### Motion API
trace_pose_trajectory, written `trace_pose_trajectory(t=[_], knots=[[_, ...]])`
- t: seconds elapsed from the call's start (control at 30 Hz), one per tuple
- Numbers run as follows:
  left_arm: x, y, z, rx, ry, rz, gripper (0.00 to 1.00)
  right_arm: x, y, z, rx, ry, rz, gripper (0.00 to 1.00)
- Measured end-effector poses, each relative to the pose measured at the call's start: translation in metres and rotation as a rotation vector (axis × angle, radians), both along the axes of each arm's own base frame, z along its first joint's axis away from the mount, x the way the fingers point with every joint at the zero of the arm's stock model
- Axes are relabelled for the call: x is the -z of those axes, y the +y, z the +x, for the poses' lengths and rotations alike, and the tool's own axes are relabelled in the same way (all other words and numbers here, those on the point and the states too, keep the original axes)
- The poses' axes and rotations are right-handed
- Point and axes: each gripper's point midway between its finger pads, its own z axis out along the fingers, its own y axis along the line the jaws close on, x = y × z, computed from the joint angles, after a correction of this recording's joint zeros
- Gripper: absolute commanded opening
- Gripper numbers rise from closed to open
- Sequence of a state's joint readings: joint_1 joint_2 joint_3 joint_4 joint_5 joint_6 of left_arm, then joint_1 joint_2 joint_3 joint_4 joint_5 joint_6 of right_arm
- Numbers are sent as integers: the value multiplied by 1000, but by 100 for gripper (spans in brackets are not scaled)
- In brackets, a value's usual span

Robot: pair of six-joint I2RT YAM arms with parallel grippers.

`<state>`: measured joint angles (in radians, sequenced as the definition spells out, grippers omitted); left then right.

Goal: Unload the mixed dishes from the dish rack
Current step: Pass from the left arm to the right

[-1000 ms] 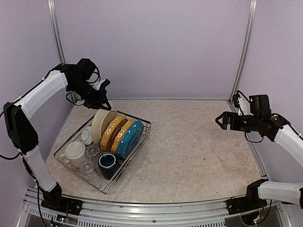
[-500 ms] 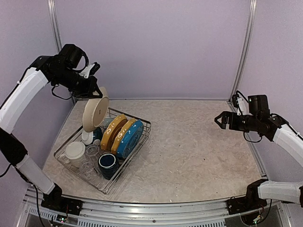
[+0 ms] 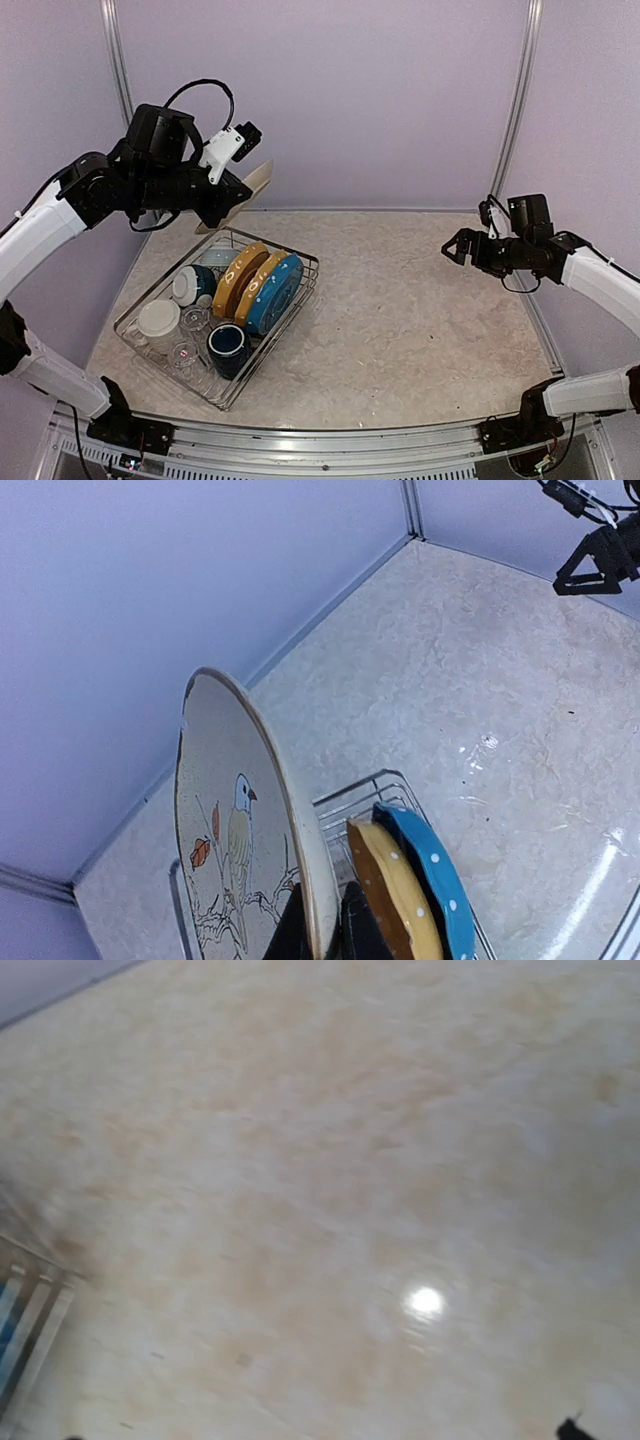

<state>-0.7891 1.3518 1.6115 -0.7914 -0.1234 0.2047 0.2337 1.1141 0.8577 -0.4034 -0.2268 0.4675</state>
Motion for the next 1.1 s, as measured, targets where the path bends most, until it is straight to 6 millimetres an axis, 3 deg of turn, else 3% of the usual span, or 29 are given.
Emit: trace_pose_trajectory(t=[0.2,0.47,0.7,0.83,1.0,1.1], knots=[[-4,-52,-6,124,-324,160,0,-25,28,20,-38,-13,151,100],[45,-105,-11,219,-540,389,0,-81,66,28,-120,-80,333,100],[75,-132,-19,266,-615,493,0,-124,107,20,-209,-133,409,99],[78,-142,-20,259,-659,527,0,-126,136,21,-253,-119,413,93],[92,-155,-21,266,-692,585,0,-113,172,20,-303,-77,385,89],[102,-159,-21,275,-695,622,0,-107,182,18,-311,-62,371,81]])
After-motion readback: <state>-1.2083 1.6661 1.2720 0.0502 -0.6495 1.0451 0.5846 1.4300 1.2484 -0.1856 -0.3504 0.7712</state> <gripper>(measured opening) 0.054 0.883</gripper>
